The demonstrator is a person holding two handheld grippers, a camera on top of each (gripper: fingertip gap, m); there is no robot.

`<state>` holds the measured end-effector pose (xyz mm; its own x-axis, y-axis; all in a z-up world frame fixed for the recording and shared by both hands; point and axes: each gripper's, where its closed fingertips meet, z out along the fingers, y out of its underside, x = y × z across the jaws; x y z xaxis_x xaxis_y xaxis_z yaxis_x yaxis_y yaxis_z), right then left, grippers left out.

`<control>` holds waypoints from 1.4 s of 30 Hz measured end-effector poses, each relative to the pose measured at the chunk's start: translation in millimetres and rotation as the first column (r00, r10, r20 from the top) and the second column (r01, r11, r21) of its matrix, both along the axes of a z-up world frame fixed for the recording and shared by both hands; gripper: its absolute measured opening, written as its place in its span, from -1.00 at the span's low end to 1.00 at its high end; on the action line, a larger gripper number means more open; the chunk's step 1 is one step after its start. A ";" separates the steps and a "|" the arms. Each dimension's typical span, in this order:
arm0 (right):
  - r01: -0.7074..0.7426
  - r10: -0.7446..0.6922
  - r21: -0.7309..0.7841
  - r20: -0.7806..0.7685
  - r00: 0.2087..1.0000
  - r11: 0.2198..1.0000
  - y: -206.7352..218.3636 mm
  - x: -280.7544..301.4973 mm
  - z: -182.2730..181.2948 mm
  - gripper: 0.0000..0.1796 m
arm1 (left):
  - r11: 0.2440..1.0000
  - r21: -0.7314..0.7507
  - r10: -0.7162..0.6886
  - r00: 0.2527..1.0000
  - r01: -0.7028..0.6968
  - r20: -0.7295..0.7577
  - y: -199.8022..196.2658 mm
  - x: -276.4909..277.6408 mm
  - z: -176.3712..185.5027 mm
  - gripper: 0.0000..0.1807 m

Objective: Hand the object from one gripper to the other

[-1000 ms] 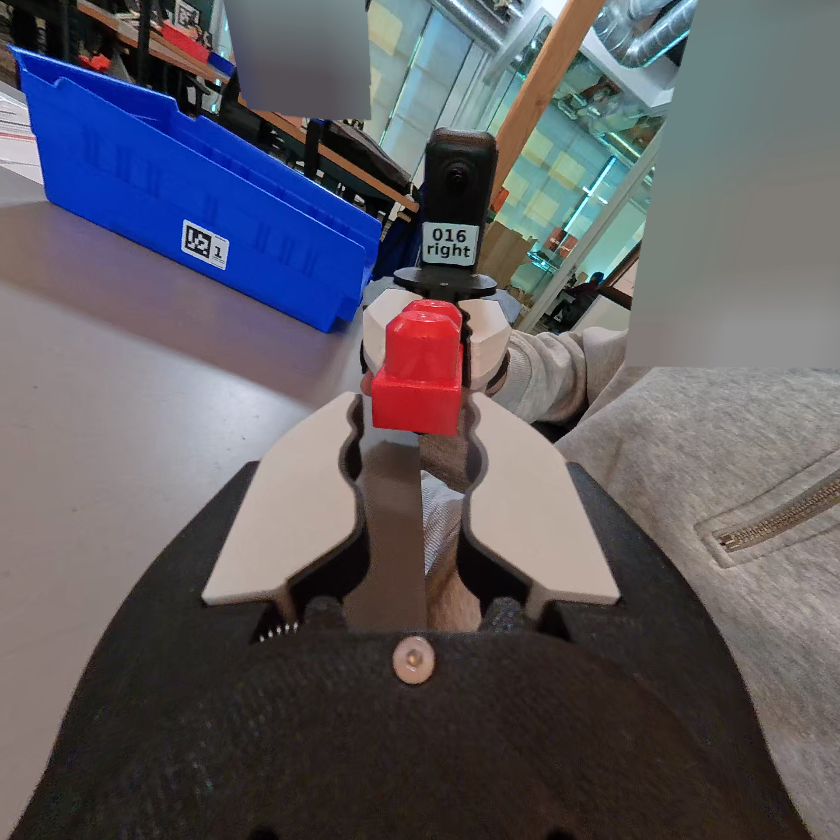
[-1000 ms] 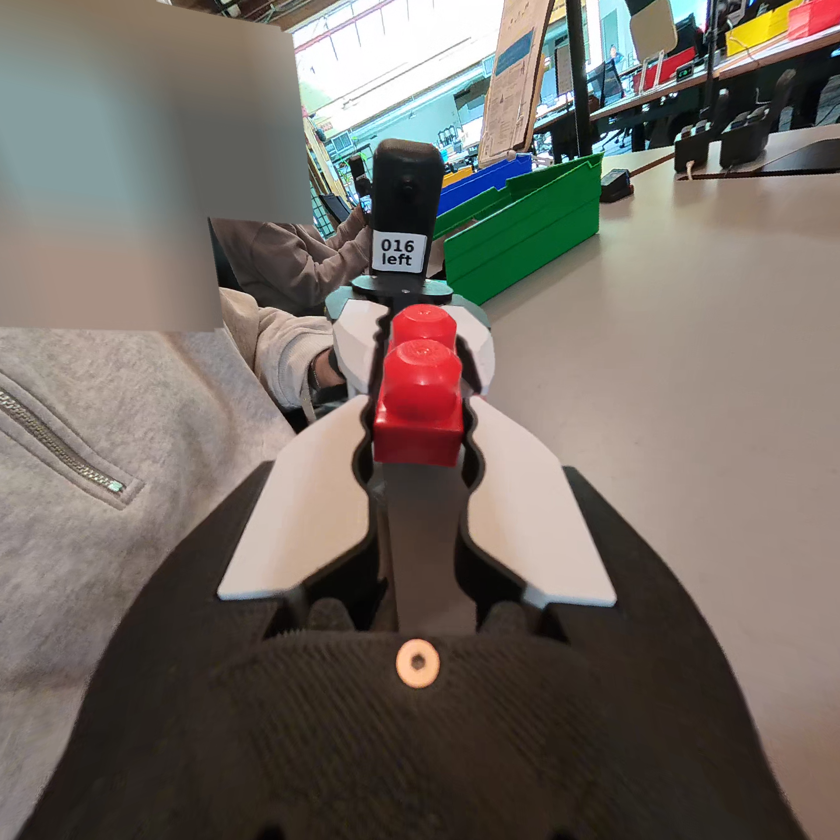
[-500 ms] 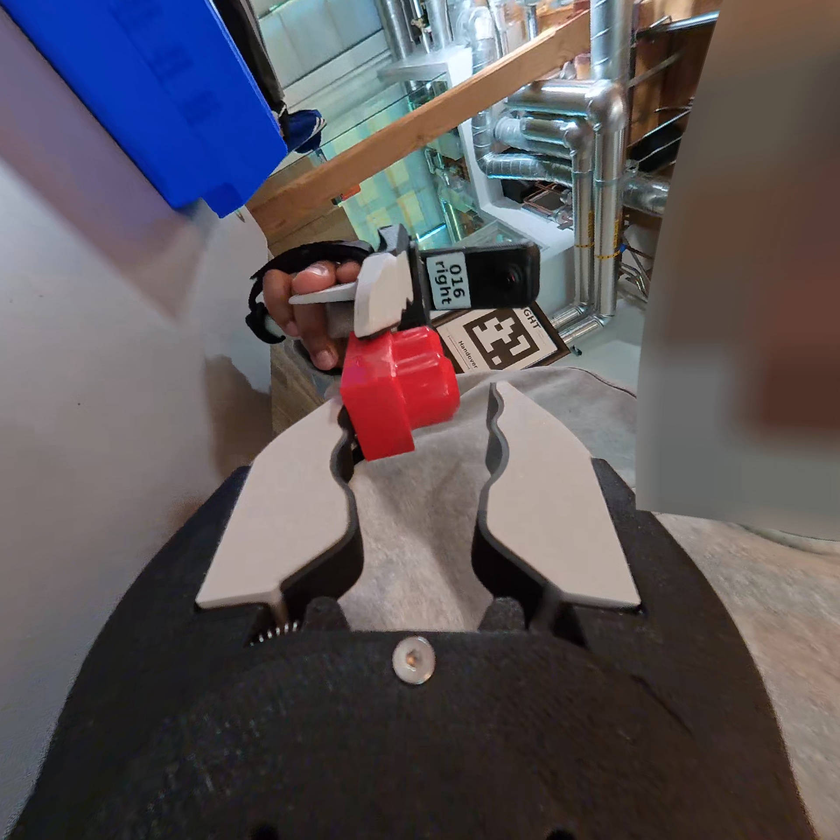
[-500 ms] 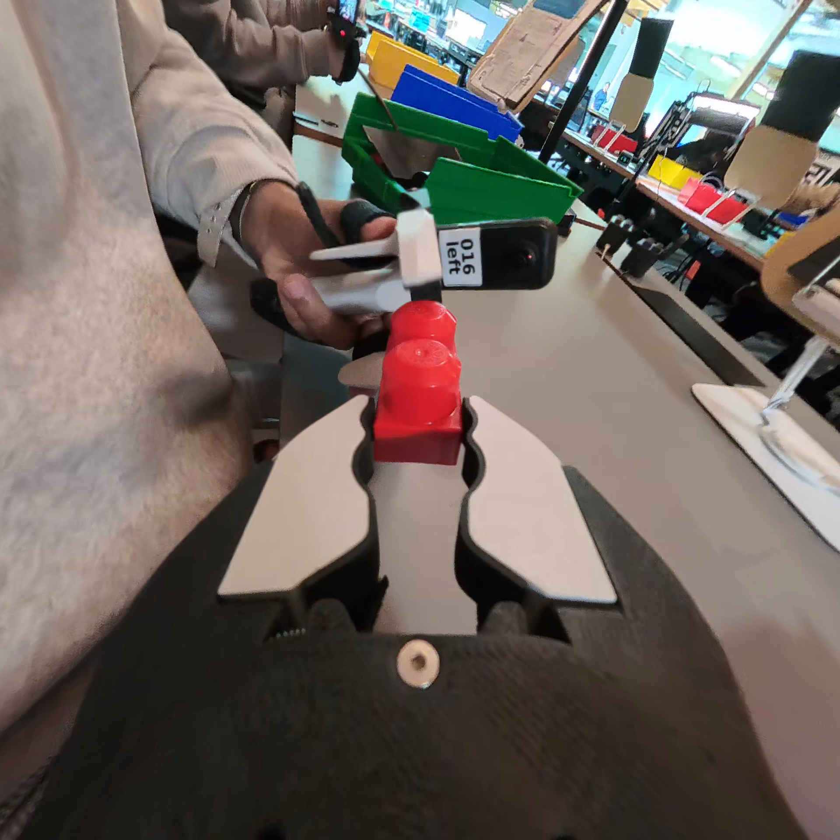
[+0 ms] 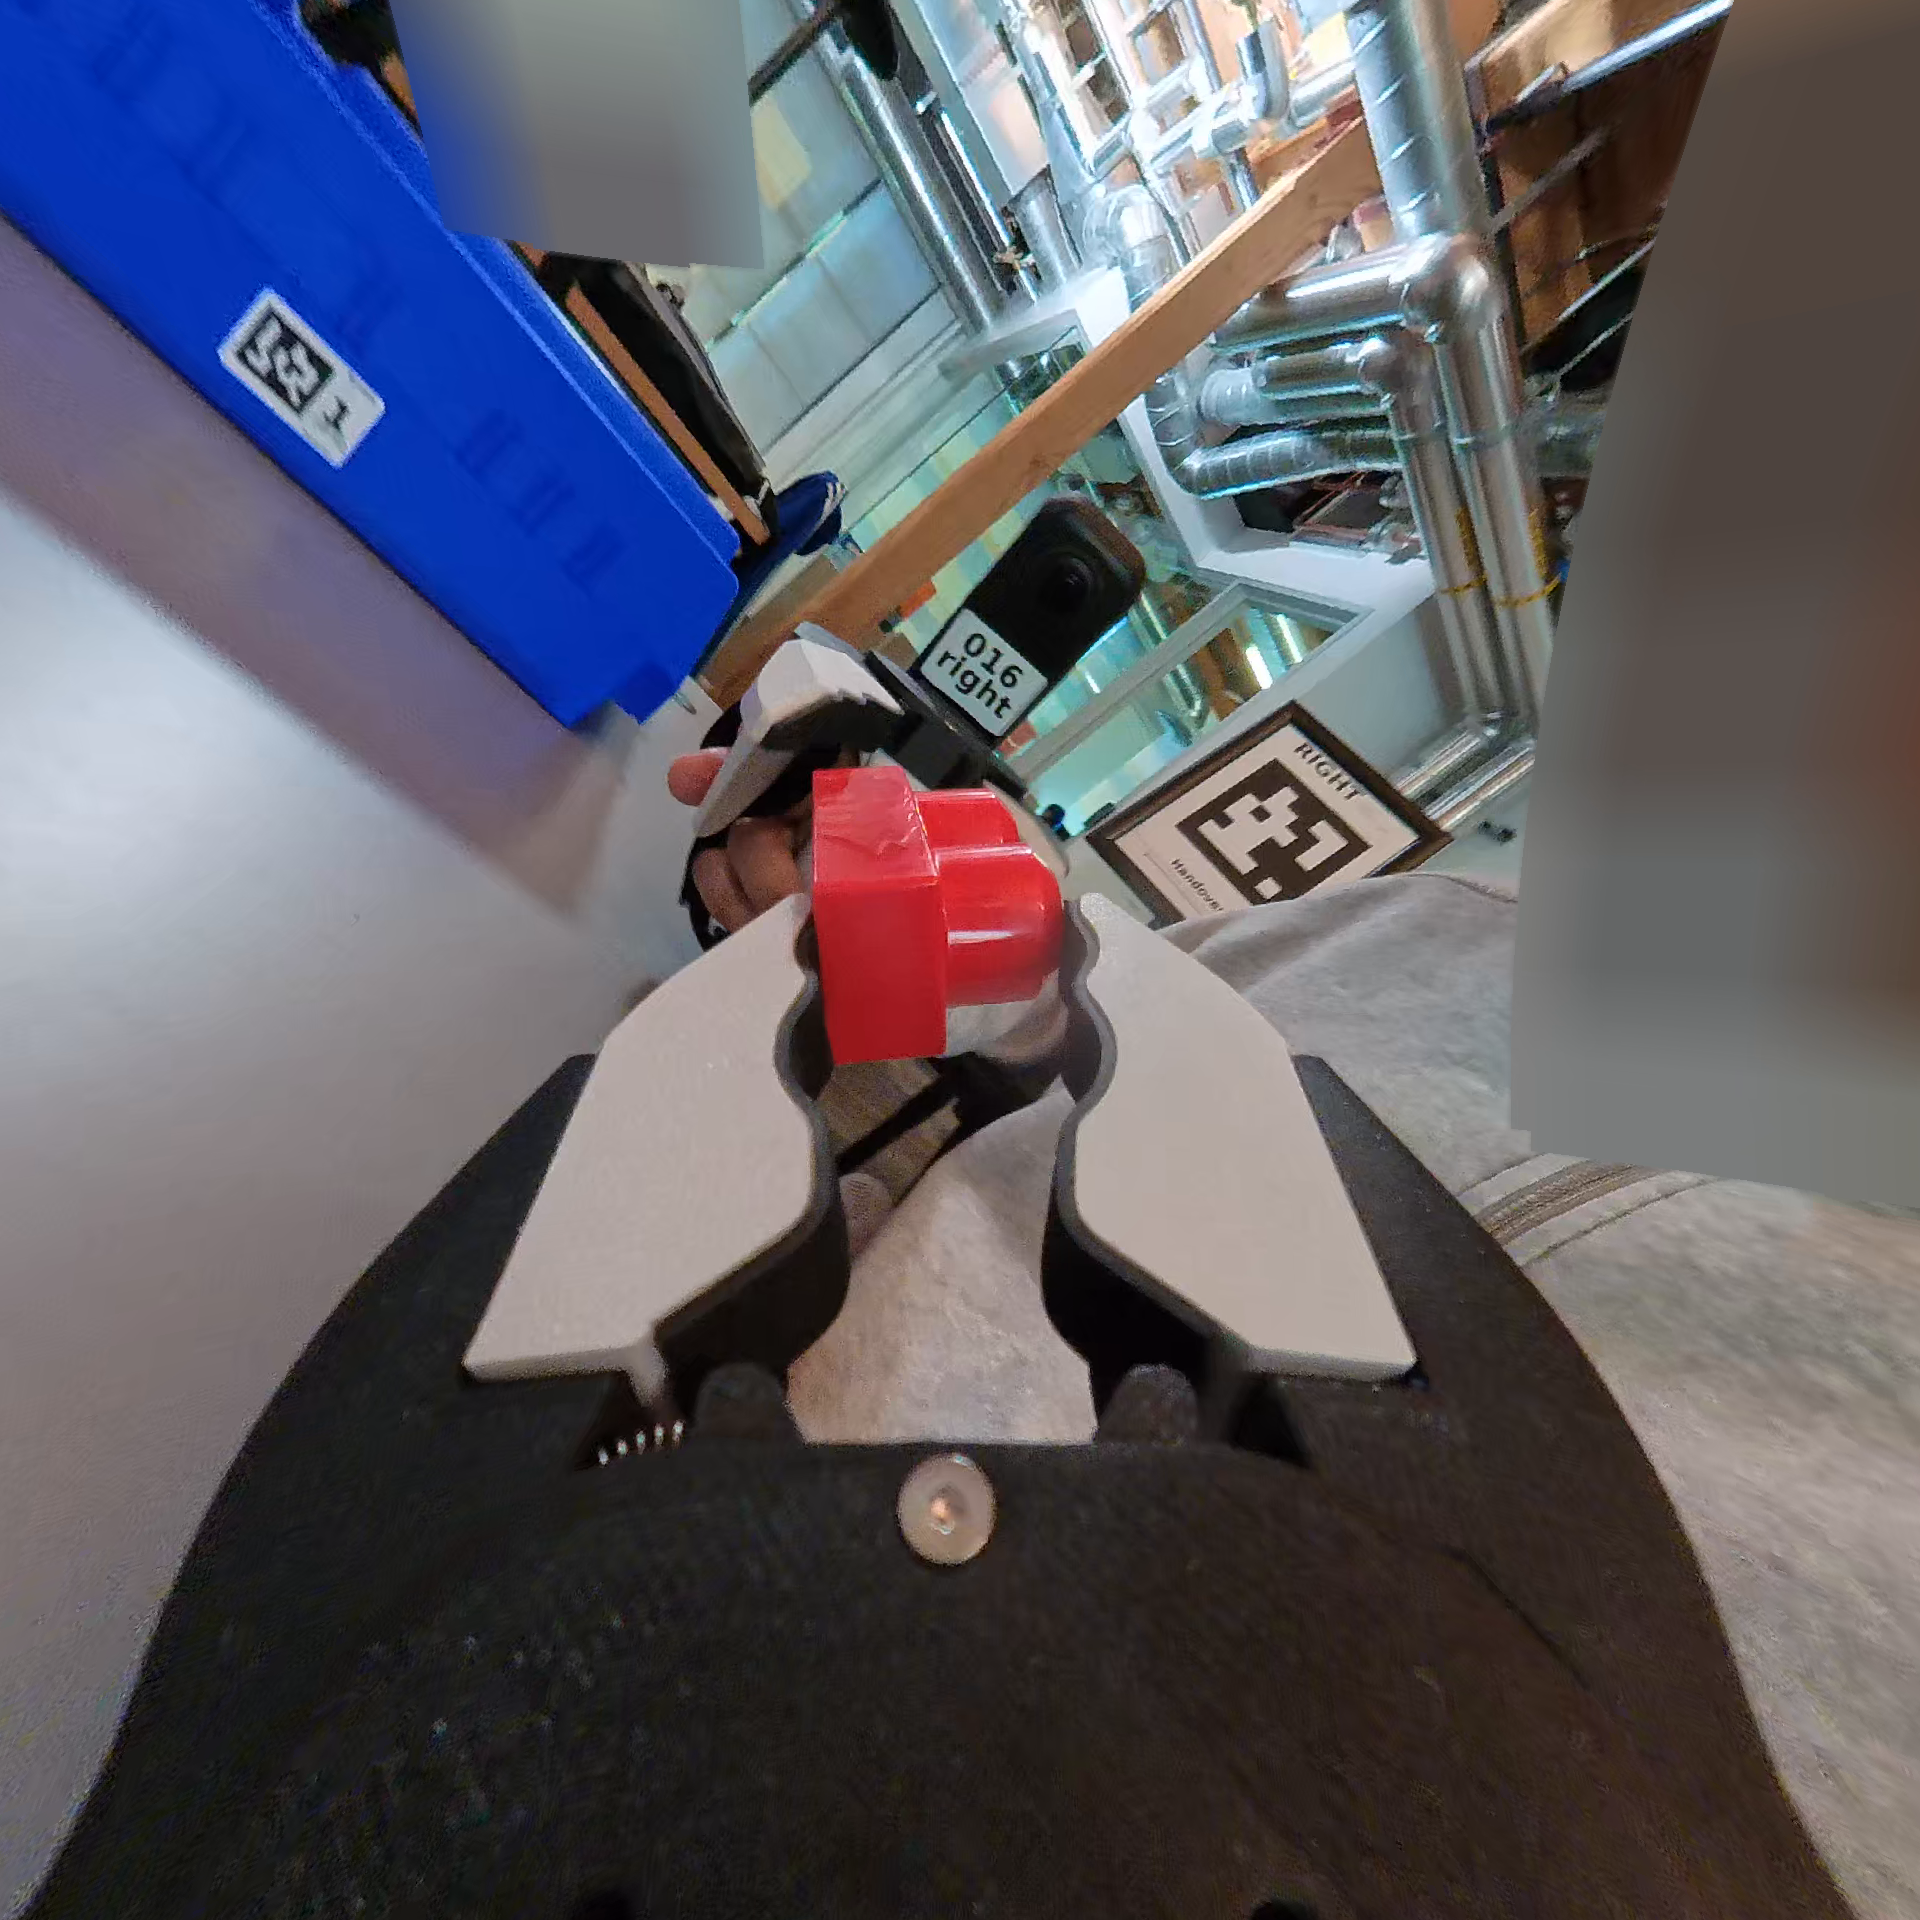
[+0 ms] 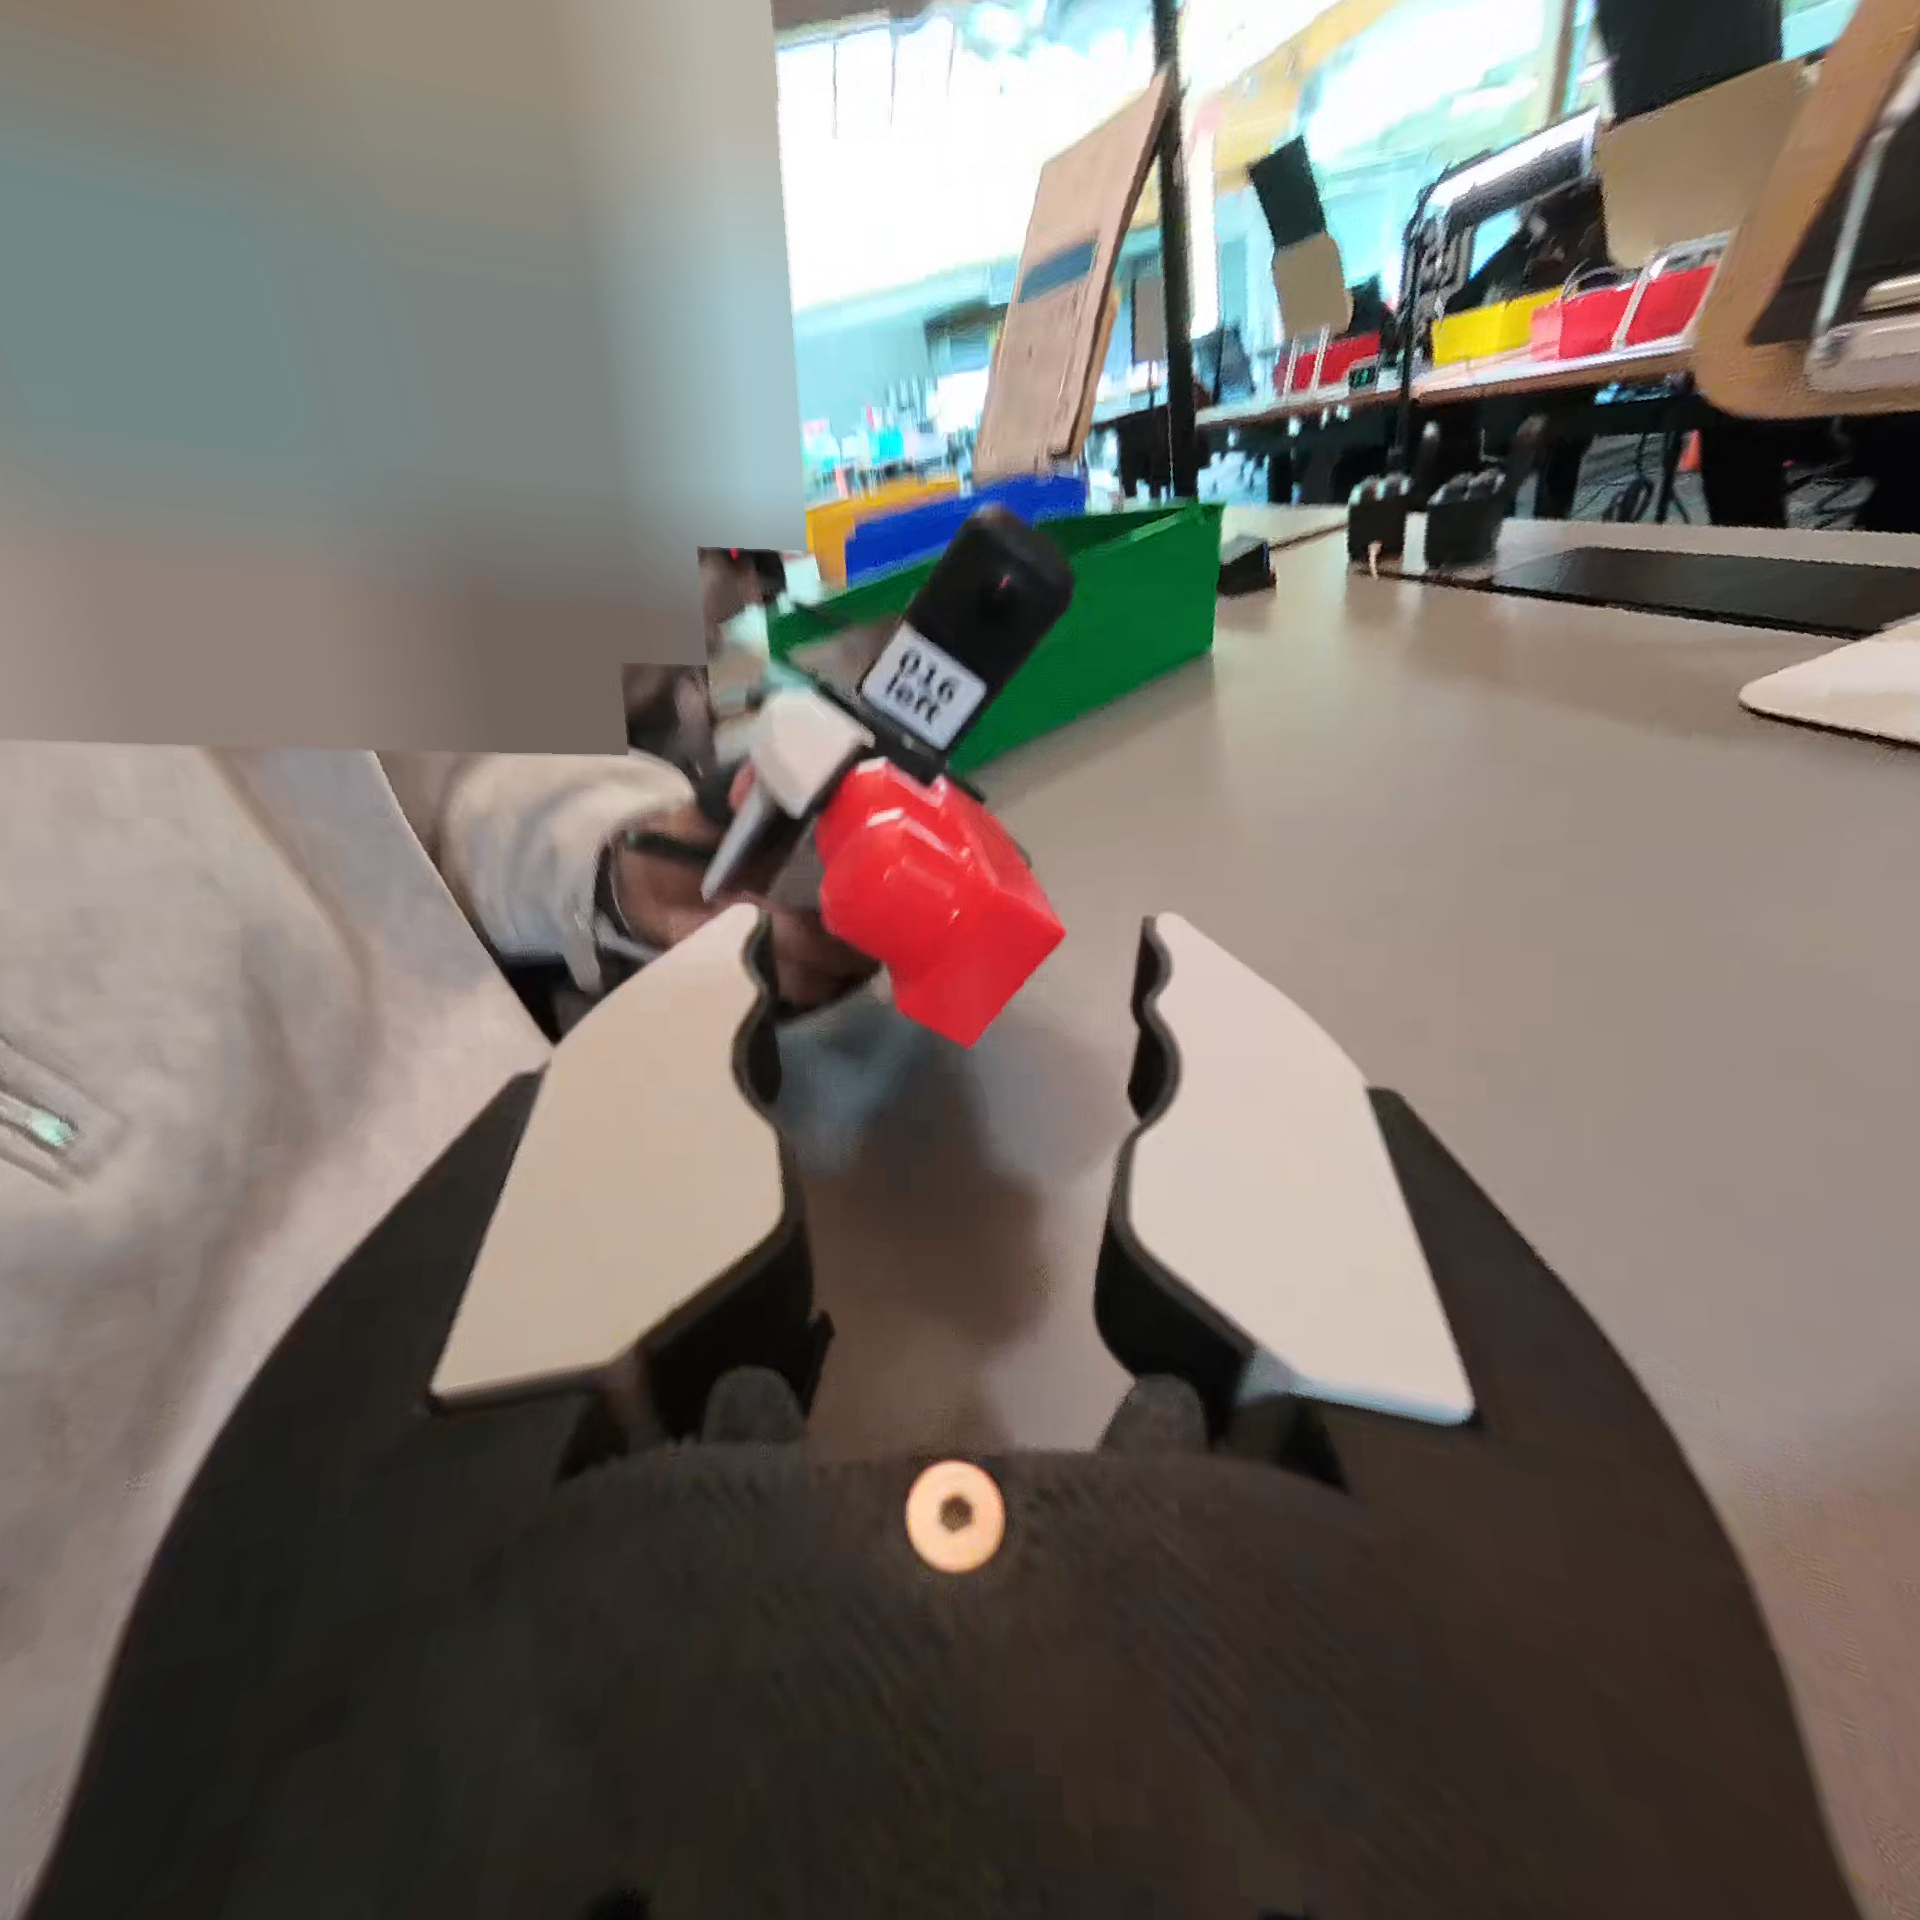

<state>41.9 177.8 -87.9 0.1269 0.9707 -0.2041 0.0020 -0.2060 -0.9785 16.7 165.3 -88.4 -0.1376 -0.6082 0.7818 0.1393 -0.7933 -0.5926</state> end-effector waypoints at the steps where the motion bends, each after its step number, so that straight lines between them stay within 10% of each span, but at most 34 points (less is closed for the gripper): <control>1: 0.004 -0.007 -0.053 -0.052 0.999 0.999 3.2 2.9 6.3 -0.25 | 0.999 0.036 0.011 1.000 -0.011 -0.004 -0.3 -0.2 1.8 -0.54; 17: -0.124 0.118 -0.205 -0.041 0.992 0.971 -16.7 -7.4 -1.2 -0.49 | 0.928 0.371 0.078 0.992 -0.037 -0.096 -14.8 12.5 3.9 -0.54; 25: -0.004 0.004 -0.039 0.015 1.000 0.999 -2.3 3.8 2.6 -0.49 | 0.968 0.232 0.114 0.990 -0.092 -0.086 0.5 8.6 -1.9 -0.19; 30: 0.019 -0.033 0.213 0.064 0.997 0.977 -7.4 2.5 4.7 -0.49 | 0.991 -0.086 -0.104 0.994 0.105 0.012 -13.4 15.1 -8.5 -0.14; 42: -0.066 -0.084 0.622 0.209 0.974 0.780 -27.9 -9.6 -8.4 -0.49 | 0.954 -0.213 -0.193 0.976 0.210 0.097 -17.8 9.8 -6.7 -0.58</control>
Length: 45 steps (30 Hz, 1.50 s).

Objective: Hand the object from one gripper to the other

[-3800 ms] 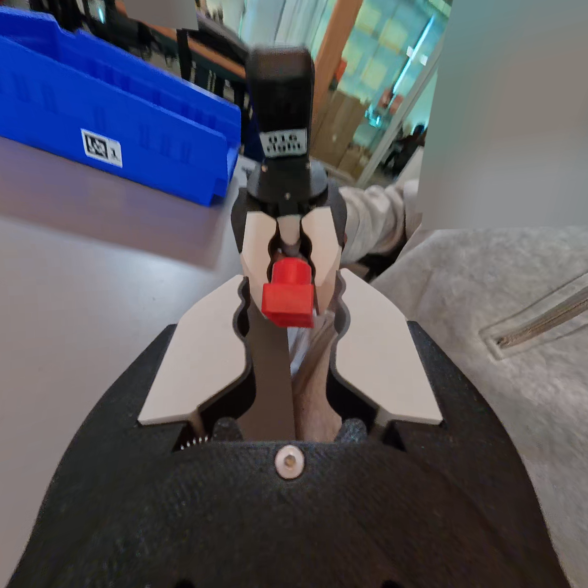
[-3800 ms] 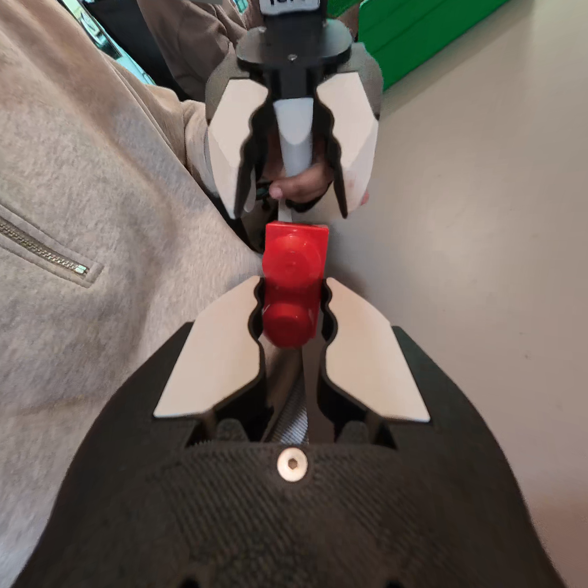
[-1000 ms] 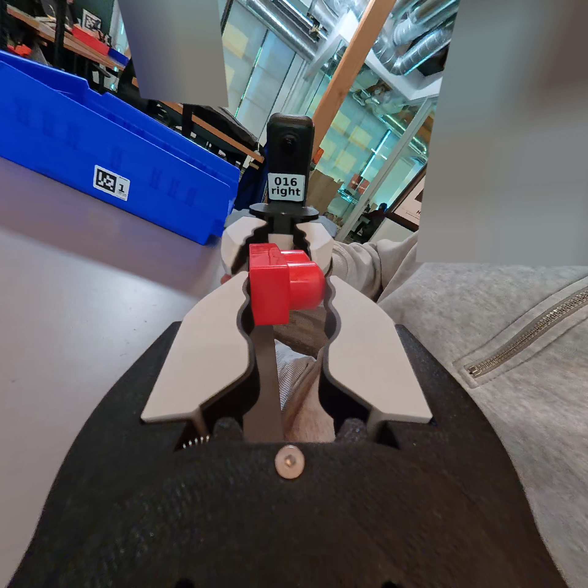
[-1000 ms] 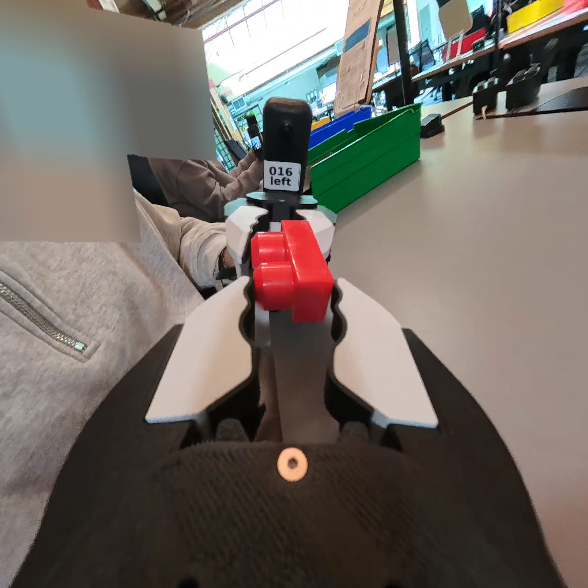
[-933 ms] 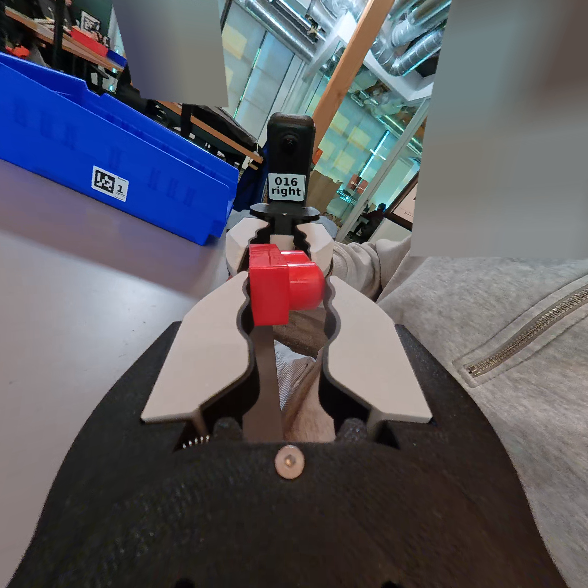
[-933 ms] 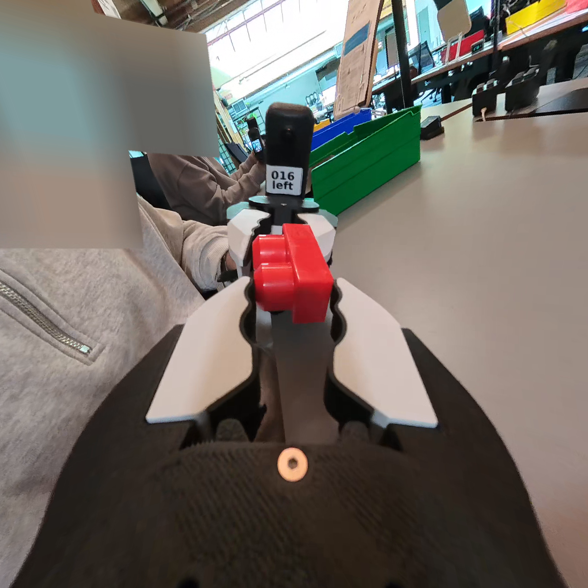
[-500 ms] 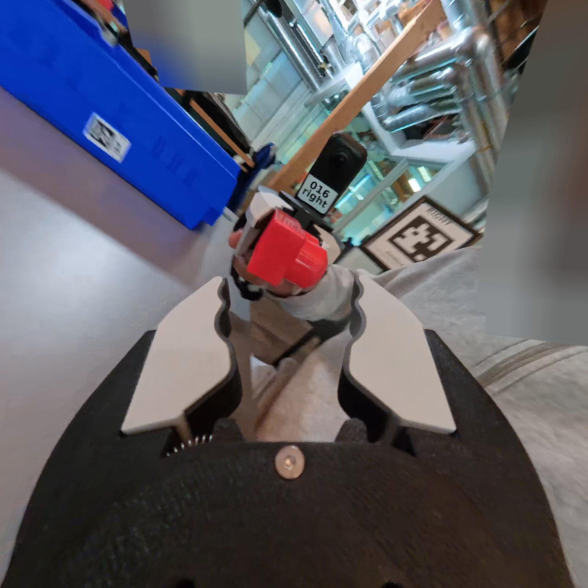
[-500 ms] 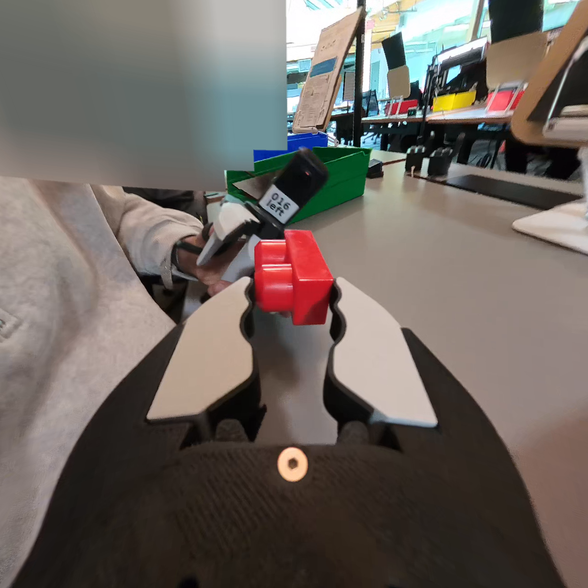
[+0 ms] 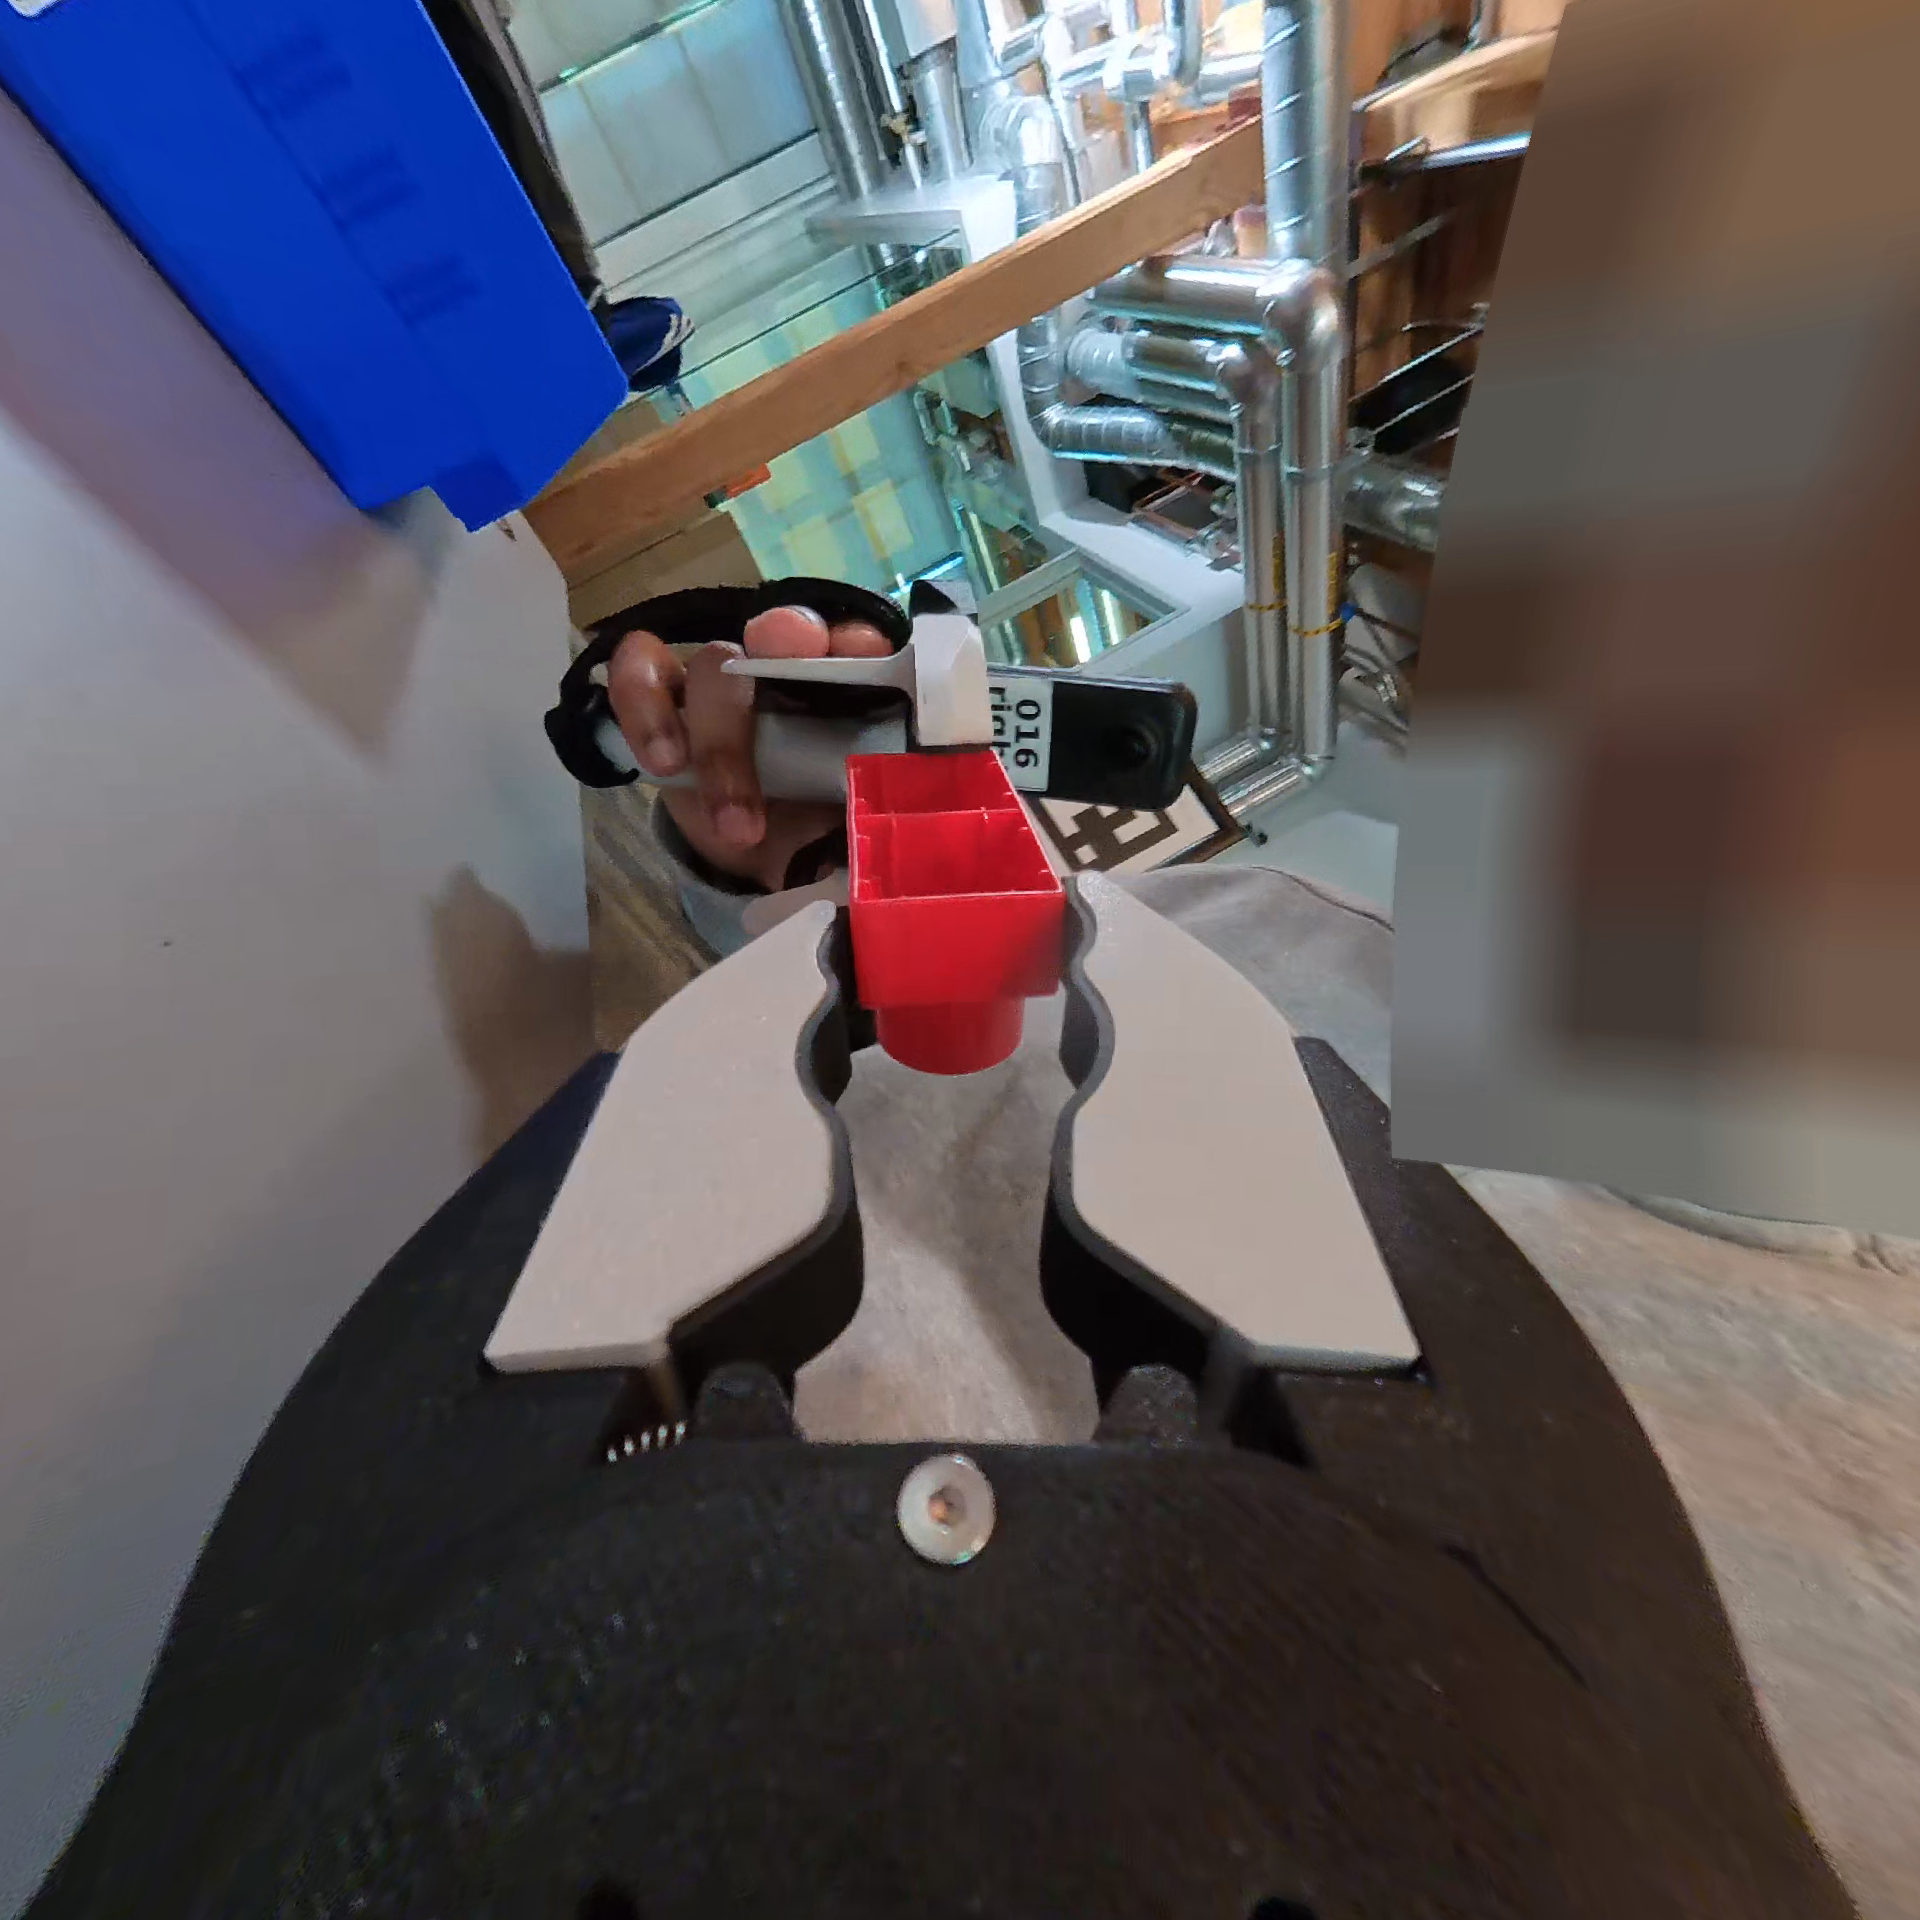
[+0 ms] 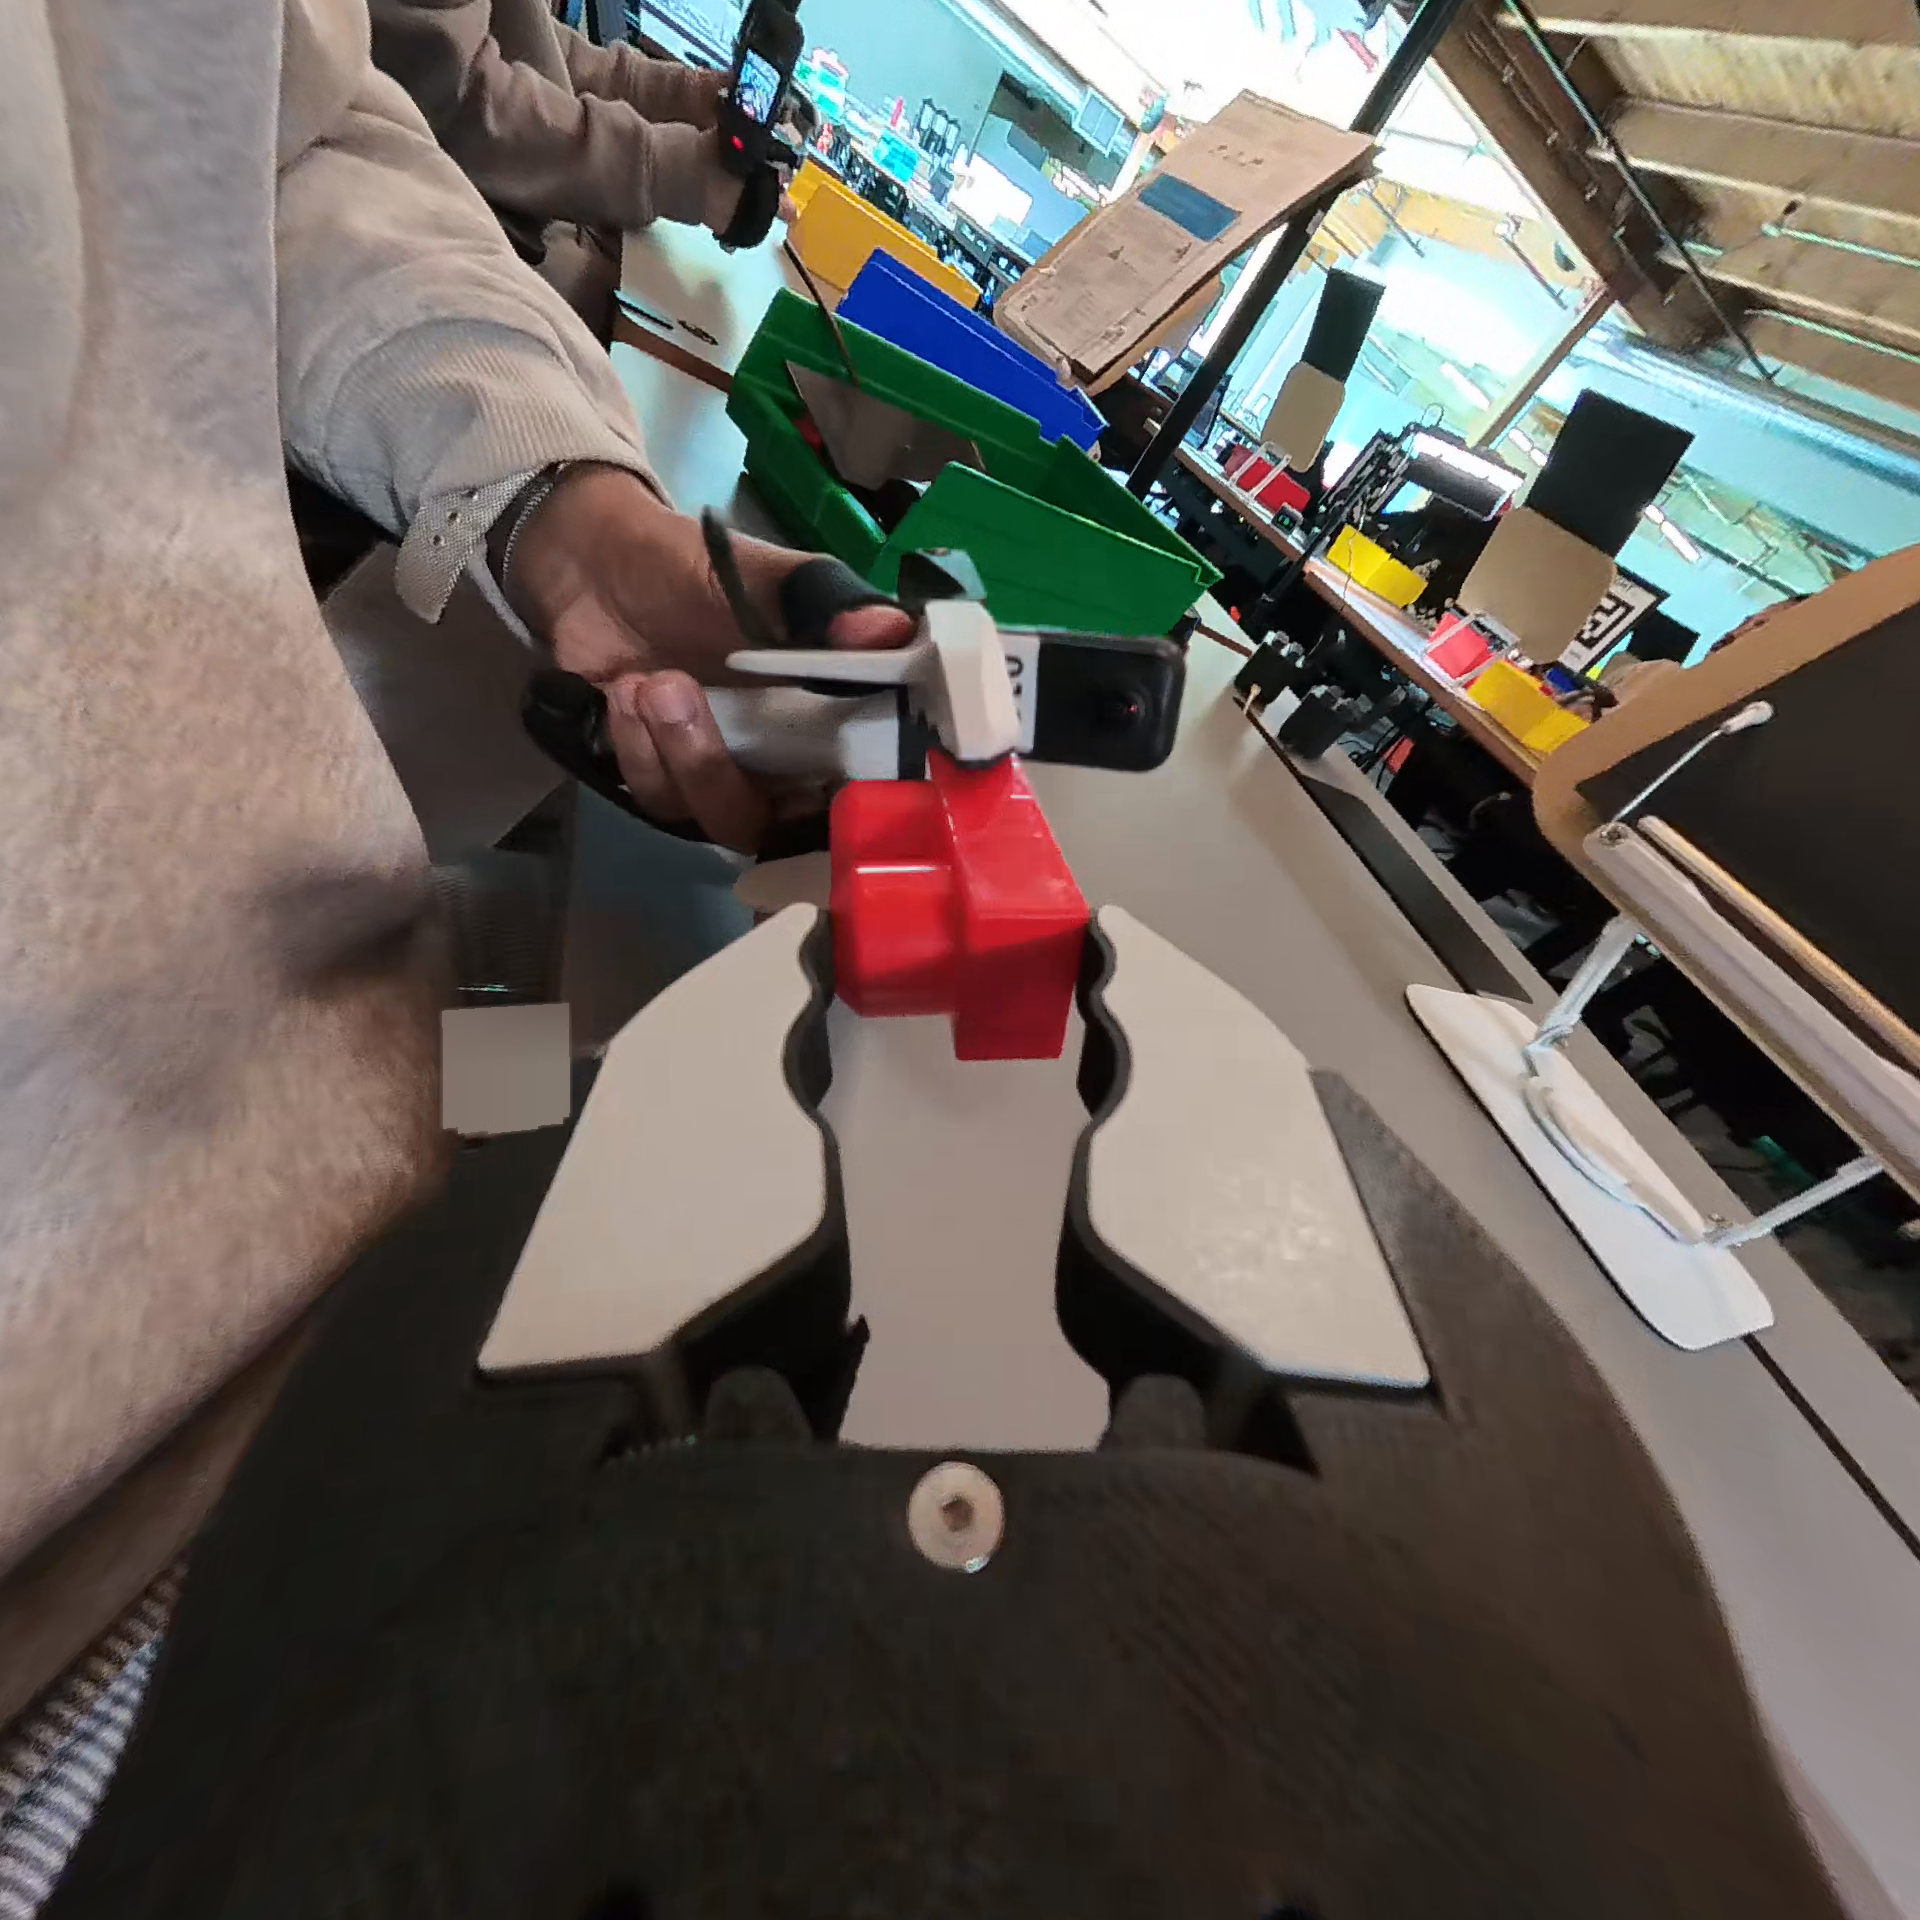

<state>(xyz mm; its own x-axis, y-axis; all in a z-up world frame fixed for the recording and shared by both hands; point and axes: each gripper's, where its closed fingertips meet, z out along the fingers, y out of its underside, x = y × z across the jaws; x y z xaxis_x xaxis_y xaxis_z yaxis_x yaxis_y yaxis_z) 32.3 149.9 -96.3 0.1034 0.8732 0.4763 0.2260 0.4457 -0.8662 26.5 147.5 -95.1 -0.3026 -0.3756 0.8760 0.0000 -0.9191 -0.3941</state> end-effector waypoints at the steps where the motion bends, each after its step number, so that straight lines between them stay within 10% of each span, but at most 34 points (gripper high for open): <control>1: 0.005 -0.005 -0.005 0.007 1.000 1.000 1.5 0.3 -1.8 -0.49 | 1.000 0.015 0.011 1.000 -0.011 -0.014 0.8 0.1 -1.1 -0.58; 10: 0.048 -0.077 -0.240 -0.111 0.991 0.970 22.7 7.1 4.3 -0.20 | 0.940 0.243 0.263 0.962 -0.239 -0.069 25.8 -12.6 1.3 -0.59; 19: 0.115 -0.183 -0.481 -0.096 0.978 0.869 42.9 15.0 -6.0 -0.37 | 0.782 0.539 0.449 0.883 -0.313 -0.139 34.2 -15.4 0.1 -0.59; 36: 0.172 -0.220 -0.516 -0.033 0.975 0.839 38.2 -3.1 -15.2 -0.48 | 0.825 0.435 0.454 0.882 -0.361 -0.129 41.3 -17.0 -4.2 -0.59; 45: -0.111 -0.052 -0.752 -0.189 0.981 0.650 18.5 -6.4 -7.1 -0.49 | 0.871 0.397 0.348 0.934 -0.290 -0.080 28.9 -11.4 2.3 -0.59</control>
